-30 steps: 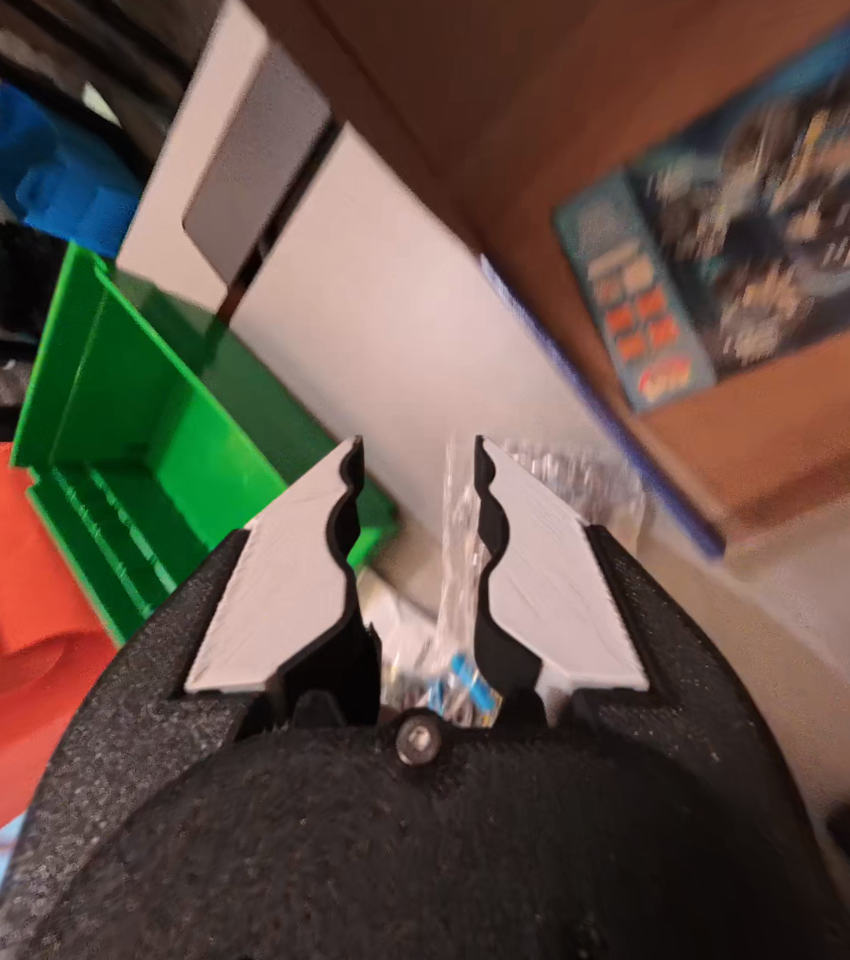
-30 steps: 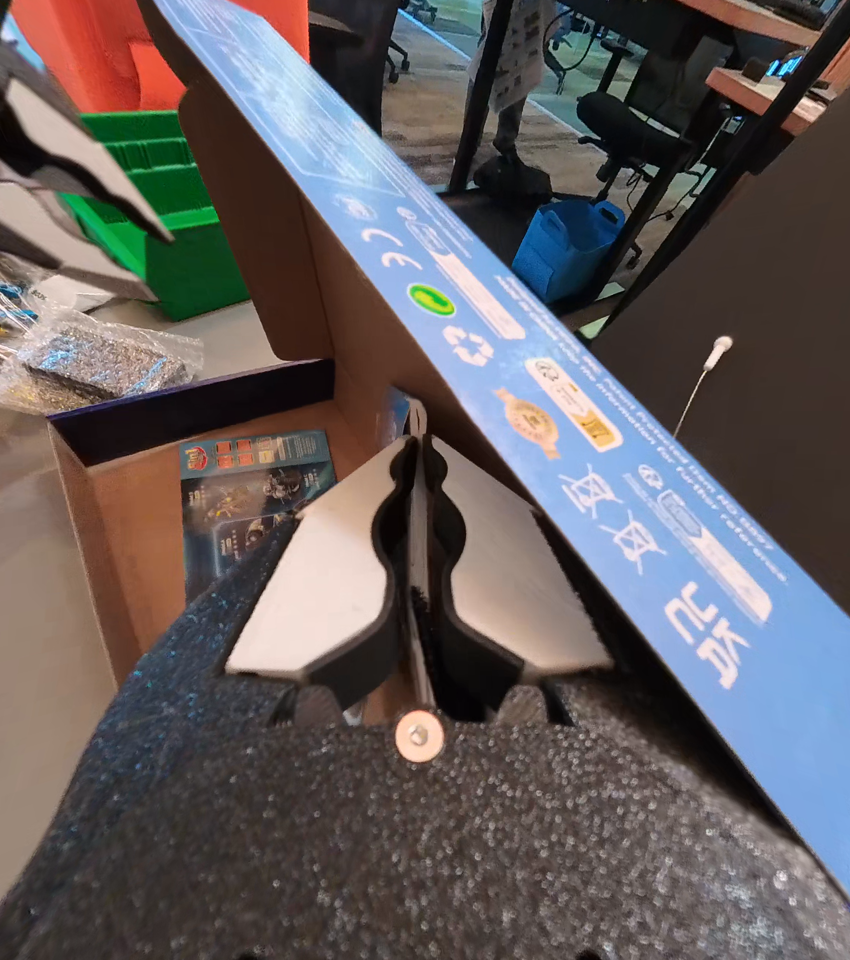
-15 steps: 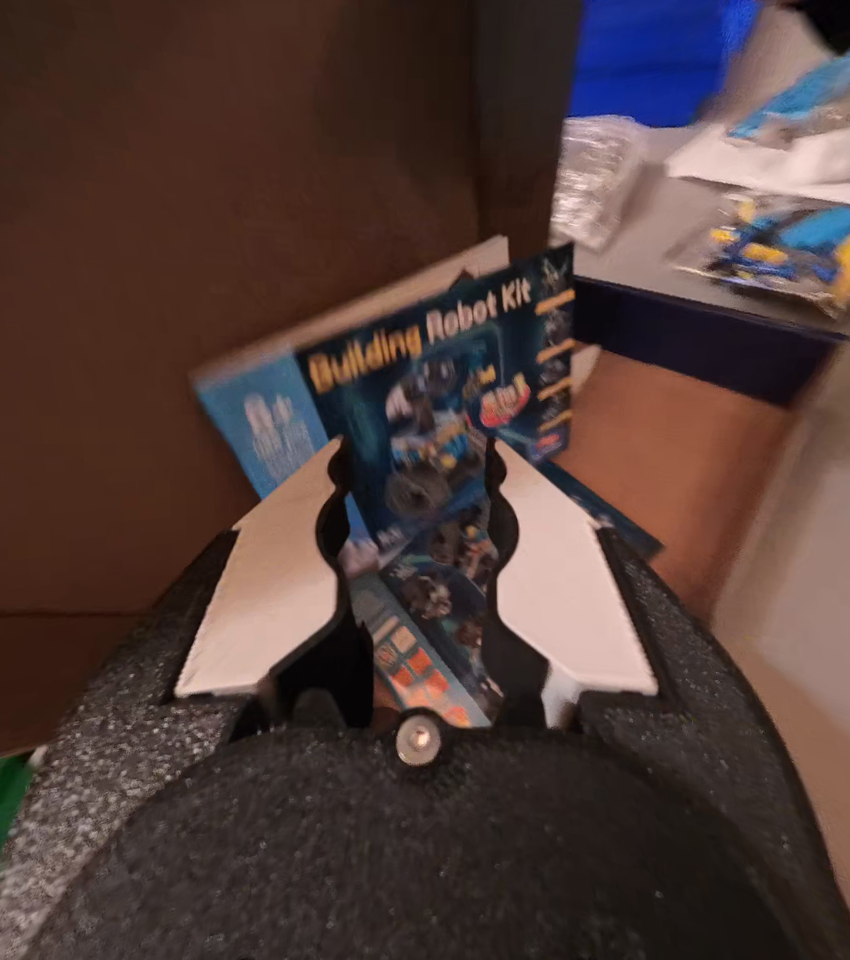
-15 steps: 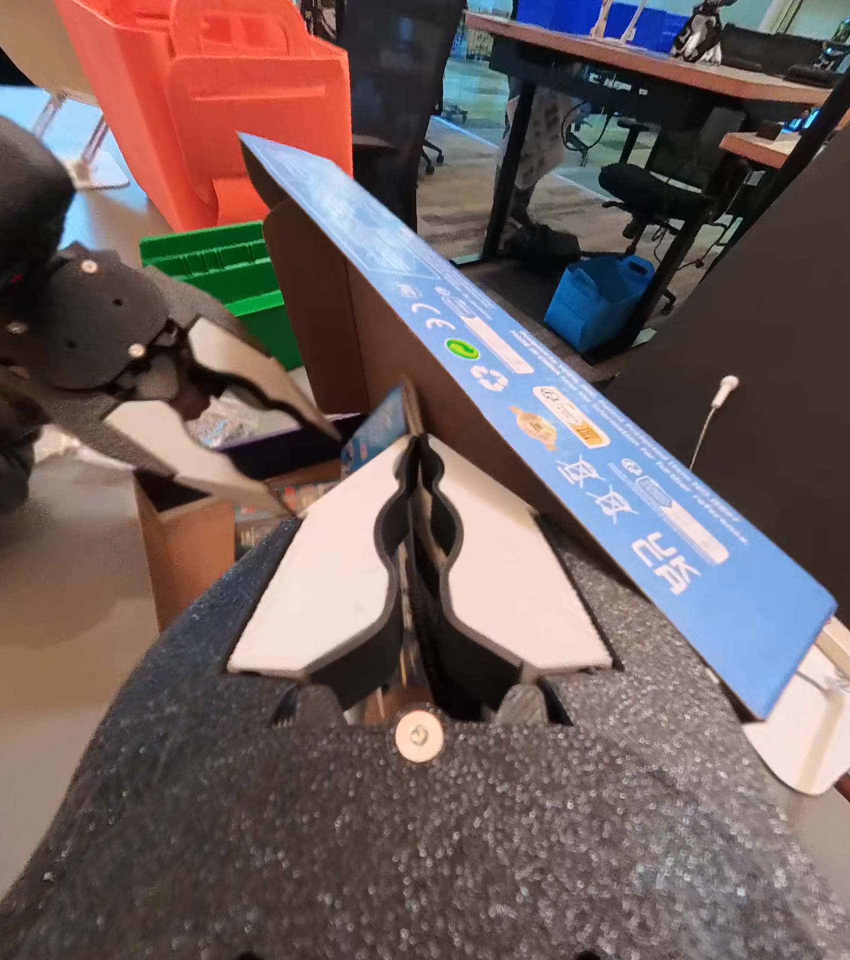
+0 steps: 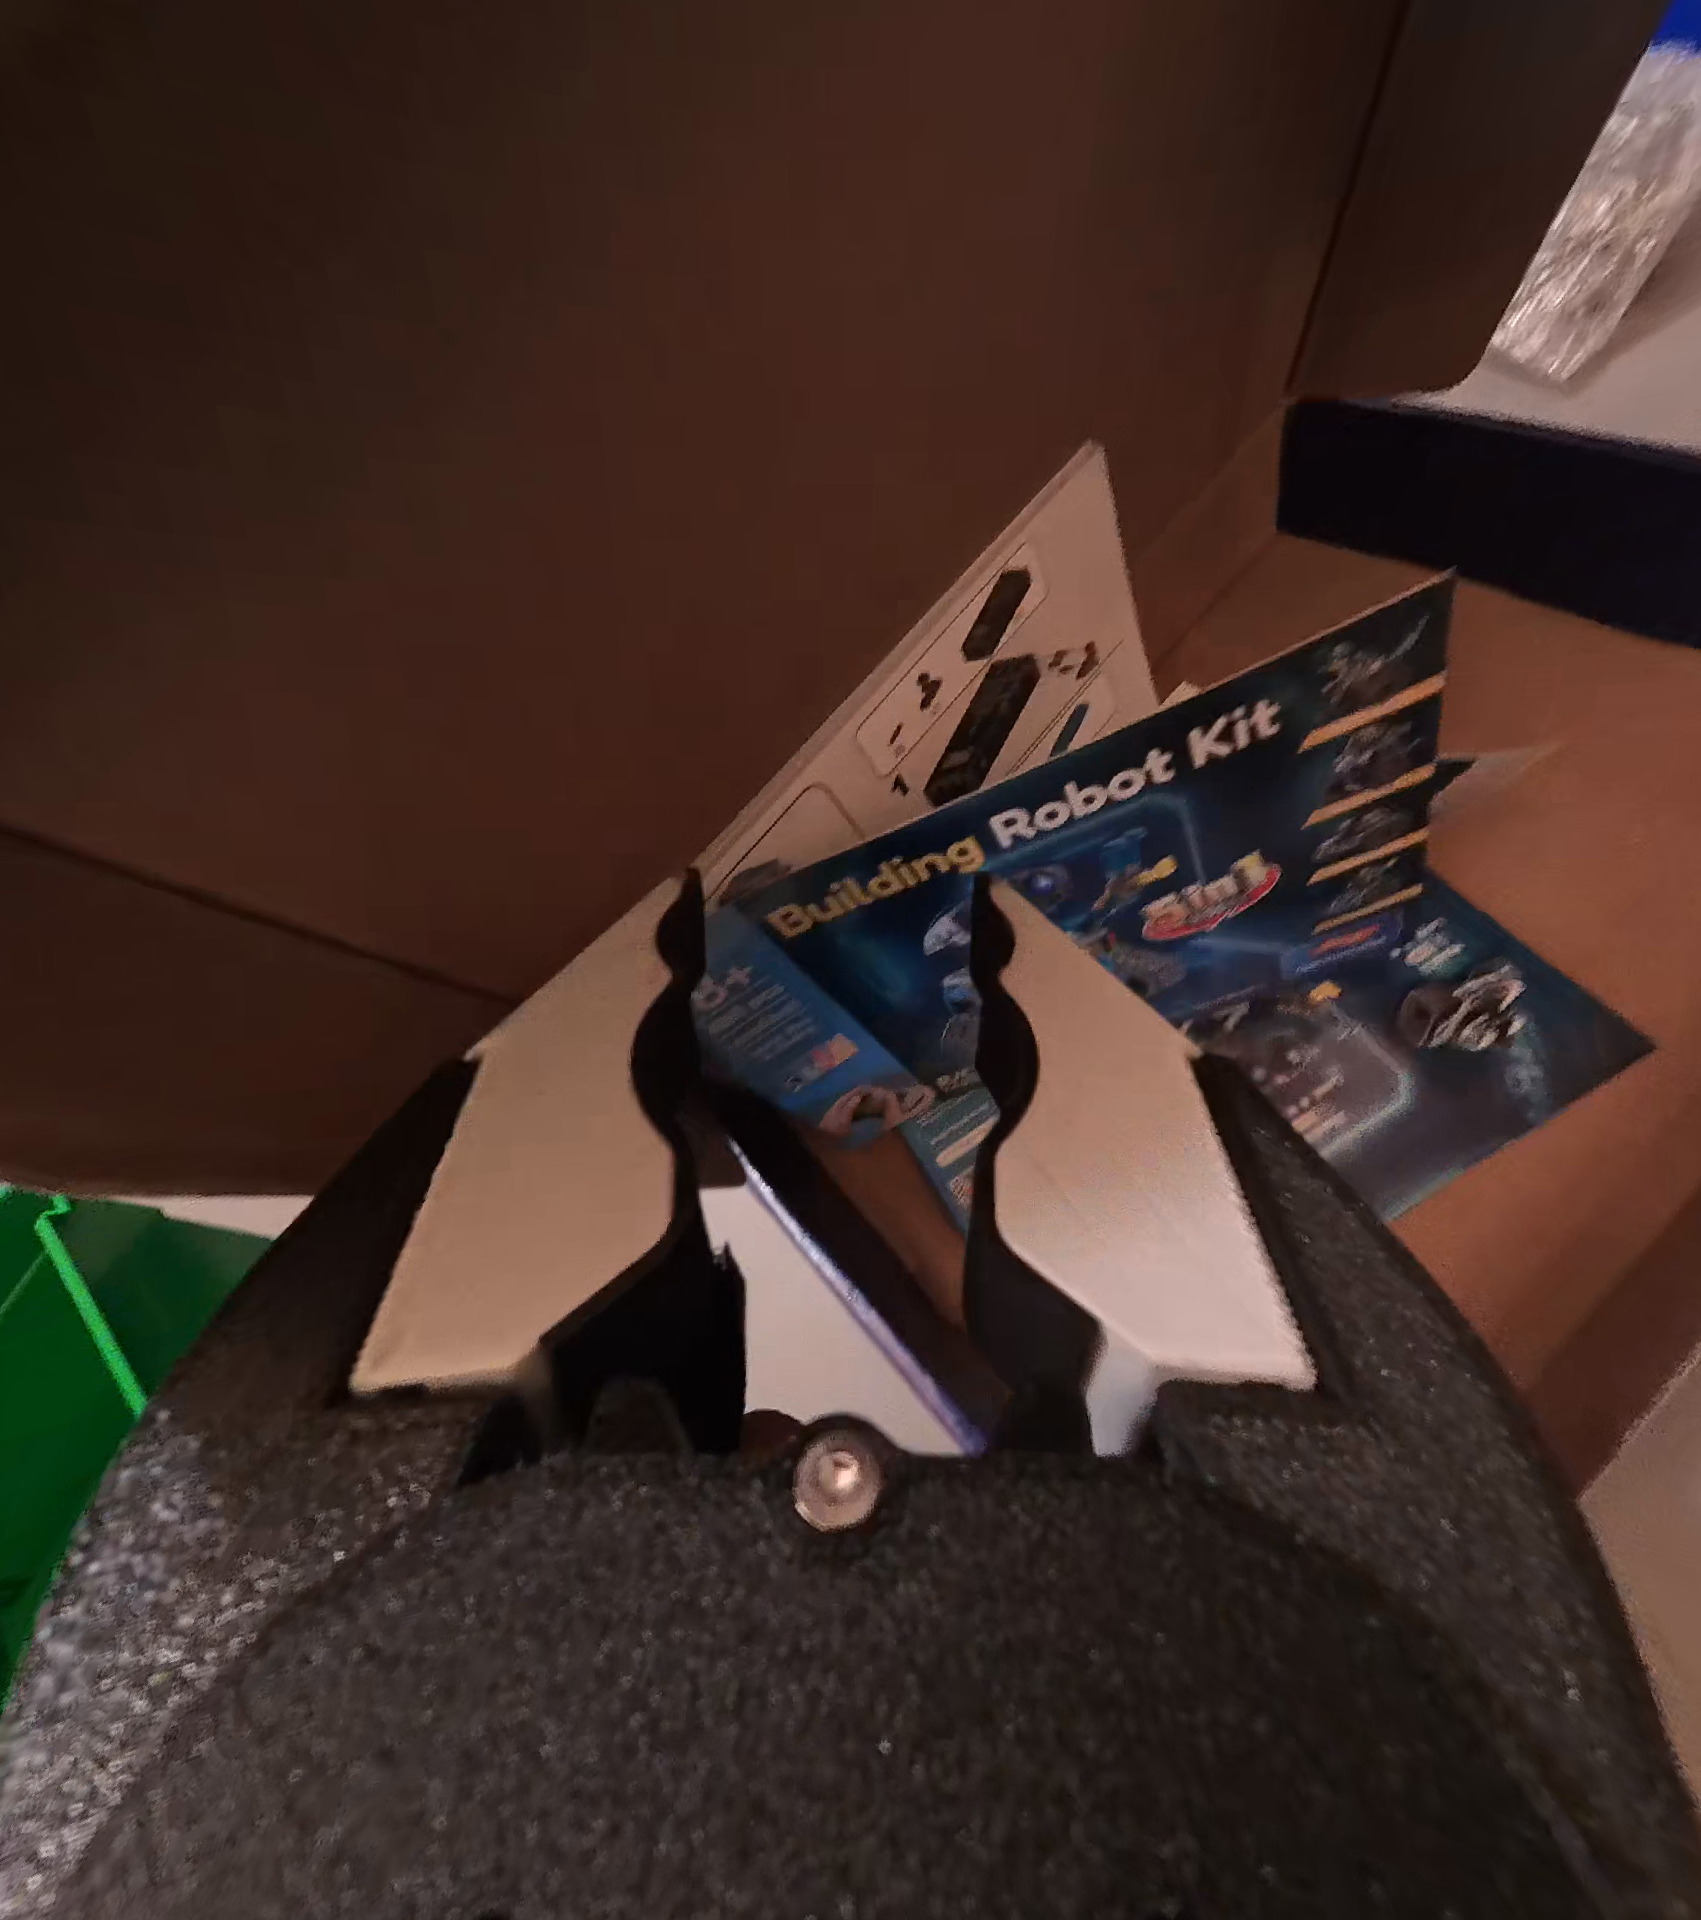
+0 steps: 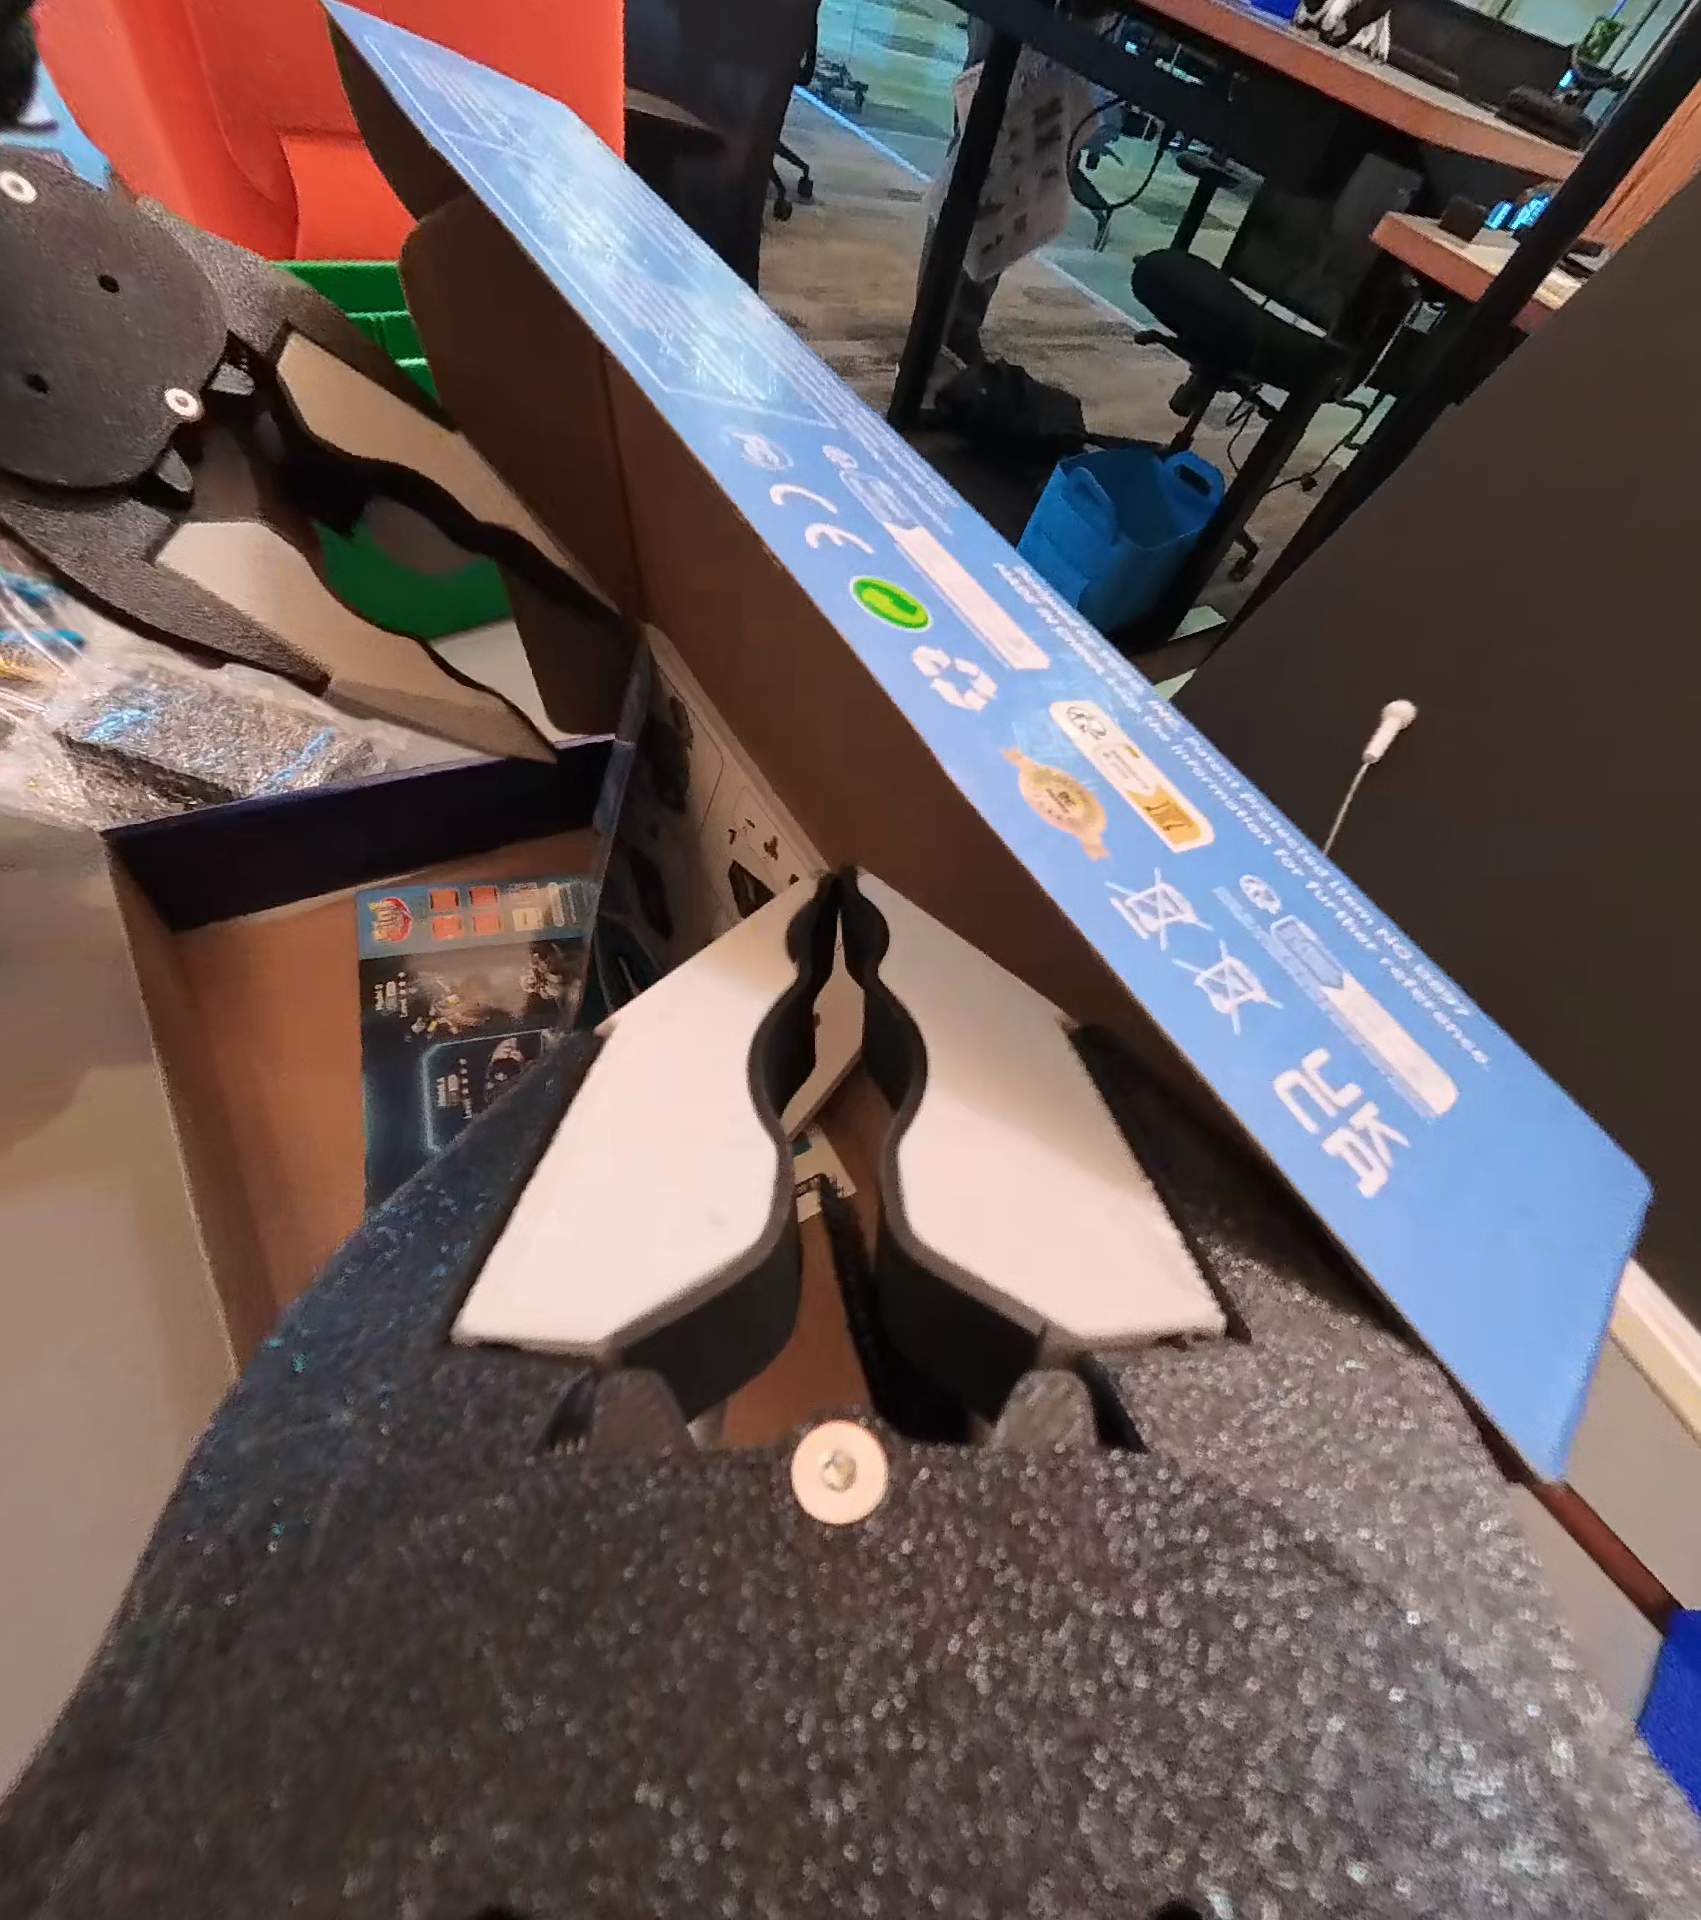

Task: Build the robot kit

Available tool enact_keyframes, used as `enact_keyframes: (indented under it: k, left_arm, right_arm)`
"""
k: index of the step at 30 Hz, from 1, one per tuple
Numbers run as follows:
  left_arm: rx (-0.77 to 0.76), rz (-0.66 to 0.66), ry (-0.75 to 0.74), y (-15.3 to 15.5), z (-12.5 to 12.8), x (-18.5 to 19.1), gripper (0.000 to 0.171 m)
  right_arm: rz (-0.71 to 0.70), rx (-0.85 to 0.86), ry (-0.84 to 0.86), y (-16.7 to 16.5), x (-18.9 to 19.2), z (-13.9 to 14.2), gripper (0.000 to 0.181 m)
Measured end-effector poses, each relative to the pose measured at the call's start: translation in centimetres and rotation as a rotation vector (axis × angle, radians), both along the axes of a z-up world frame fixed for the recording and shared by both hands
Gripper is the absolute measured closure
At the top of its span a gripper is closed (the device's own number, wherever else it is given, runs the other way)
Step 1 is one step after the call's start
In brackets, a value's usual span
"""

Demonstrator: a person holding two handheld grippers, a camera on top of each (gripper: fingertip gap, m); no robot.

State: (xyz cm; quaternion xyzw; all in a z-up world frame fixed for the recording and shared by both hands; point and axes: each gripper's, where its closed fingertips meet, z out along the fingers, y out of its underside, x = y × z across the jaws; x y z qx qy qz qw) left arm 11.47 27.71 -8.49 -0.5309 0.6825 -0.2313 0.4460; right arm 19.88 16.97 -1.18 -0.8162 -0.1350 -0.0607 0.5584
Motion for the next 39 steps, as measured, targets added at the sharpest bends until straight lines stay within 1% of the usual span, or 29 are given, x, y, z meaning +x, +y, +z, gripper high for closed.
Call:
enact_keyframes:
  k: [3, 8, 10, 13, 15, 16, 17, 18, 19, 20, 23, 25, 26, 28, 29, 30, 34, 37, 39]
  left_arm:
    - [0.062, 0.006, 0.006, 0.6, -0.3, -0.2, 0.120]
    - [0.049, -0.073, -0.023, -1.8, 0.1, 0.6, 0.121]
    - [0.026, -0.091, -0.056, -2.6, 1.1, 0.7, 0.121]
    - [-0.072, -0.122, -0.177, -3.7, 4.5, 0.3, 0.123]
    - [-0.150, -0.116, -0.288, -3.7, 7.4, -0.1, 0.125]
    - [-0.195, -0.116, -0.343, -3.7, 8.8, -0.4, 0.125]
    - [-0.242, -0.122, -0.391, -3.7, 10.0, -0.8, 0.128]
    - [-0.281, -0.120, -0.436, -3.6, 11.1, -1.1, 0.130]
    - [-0.307, -0.108, -0.476, -3.2, 12.0, -1.4, 0.129]
    - [-0.328, -0.093, -0.512, -2.8, 12.9, -1.7, 0.129]
    - [-0.381, -0.091, -0.597, -2.4, 14.8, -2.8, 0.130]
    - [-0.387, -0.086, -0.606, -2.2, 15.2, -3.1, 0.133]
    - [-0.372, -0.070, -0.605, -2.0, 15.2, -3.2, 0.135]
    - [-0.340, -0.047, -0.585, -1.5, 14.8, -3.2, 0.138]
    - [-0.321, -0.026, -0.582, -1.1, 14.6, -3.2, 0.138]
    - [-0.301, -0.005, -0.576, -0.7, 14.4, -3.1, 0.138]
    - [-0.263, -0.005, -0.564, -0.6, 14.0, -3.1, 0.138]
    - [-0.263, -0.024, -0.575, -0.9, 14.2, -3.2, 0.138]
    - [-0.264, -0.026, -0.573, -1.0, 14.2, -3.2, 0.138]
  right_arm:
    - [0.003, 0.015, 0.013, -0.1, -0.3, 0.1, 0.181]
    - [0.019, 0.005, 0.008, -0.2, -1.1, 0.1, 0.181]
    - [0.040, -0.008, 0.005, -0.3, -1.8, 0.0, 0.180]
    - [0.092, -0.065, 0.033, -0.7, -3.4, -1.3, 0.170]
    - [0.111, -0.104, 0.044, -0.6, -4.5, -2.9, 0.157]
    - [0.125, -0.140, 0.056, -0.6, -5.3, -4.1, 0.150]
    - [0.134, -0.187, 0.076, -0.6, -6.1, -5.7, 0.142]
    - [0.148, -0.242, 0.106, -0.6, -7.0, -7.5, 0.131]
    - [0.167, -0.301, 0.130, -0.7, -8.1, -9.4, 0.121]
    - [0.170, -0.347, 0.130, -0.8, -8.7, -11.3, 0.117]
    - [0.112, -0.421, 0.092, -0.6, -8.7, -15.4, 0.117]
    - [0.121, -0.443, 0.097, -0.2, -9.6, -17.0, 0.117]
    - [0.108, -0.426, 0.077, 0.3, -9.7, -17.1, 0.120]
    - [0.049, -0.382, 0.033, 1.5, -9.2, -16.6, 0.141]
    - [0.025, -0.348, 0.018, 2.1, -8.8, -15.9, 0.158]
    - [0.007, -0.303, 0.013, 2.5, -8.5, -14.9, 0.181]
    - [0.056, -0.193, 0.134, 2.8, -9.0, -10.6, 0.181]
    - [0.141, -0.133, 0.268, 2.0, -10.0, -7.3, 0.181]
    - [0.170, -0.099, 0.338, 1.5, -10.1, -5.5, 0.181]
